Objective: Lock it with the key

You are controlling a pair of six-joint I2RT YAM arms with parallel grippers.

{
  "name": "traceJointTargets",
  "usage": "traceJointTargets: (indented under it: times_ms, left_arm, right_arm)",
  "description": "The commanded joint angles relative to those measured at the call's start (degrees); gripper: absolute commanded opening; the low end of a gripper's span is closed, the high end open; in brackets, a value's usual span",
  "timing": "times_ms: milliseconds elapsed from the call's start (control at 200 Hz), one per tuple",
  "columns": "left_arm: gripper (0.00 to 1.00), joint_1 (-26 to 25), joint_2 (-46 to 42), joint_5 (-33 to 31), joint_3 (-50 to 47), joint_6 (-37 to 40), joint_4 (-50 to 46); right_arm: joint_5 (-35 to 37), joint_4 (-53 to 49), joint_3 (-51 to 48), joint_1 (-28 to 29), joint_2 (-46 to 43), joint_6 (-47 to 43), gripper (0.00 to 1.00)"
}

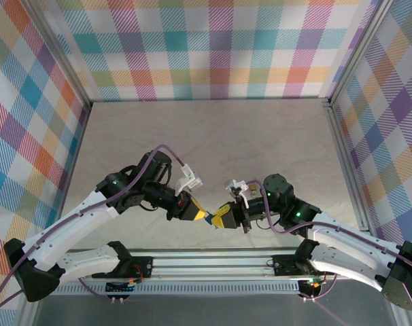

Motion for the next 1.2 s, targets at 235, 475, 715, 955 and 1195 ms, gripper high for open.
traceJointTargets:
  times_ms: [235, 475, 715, 955, 1195]
  left_arm:
    - [0.00, -0.7, -0.5, 2.3, -2.2, -0.4, 1.7]
    - [0.00, -0.8, -0.5, 4.0, -2.7, -1.1, 2.7]
    - [0.00, -1.1, -0.1, 5.3, -3.3, -1.5, 3.5]
    - [0.00, -1.3, -0.5, 5.2, -3.3, -1.2, 3.1]
    - [0.00, -1.3, -1.8, 2.6, -3.3, -0.7, 3.5]
  right_arm:
    - [-1.4, 6.4, 4.6, -0.4, 1.8, 0.9, 0.00]
    - [-0.8, 8.4, 6.4, -1.3, 3.6, 1.3, 0.00]
    - [-1.5, 11.7, 9.1, -2.5, 7.4, 2.6, 0.00]
    - [-2.2, 12.9, 10.9, -3.6, 9.4, 3.1, 0.00]
    - [-0.6, 11.2, 8.4, -4.0, 6.5, 2.3, 0.00]
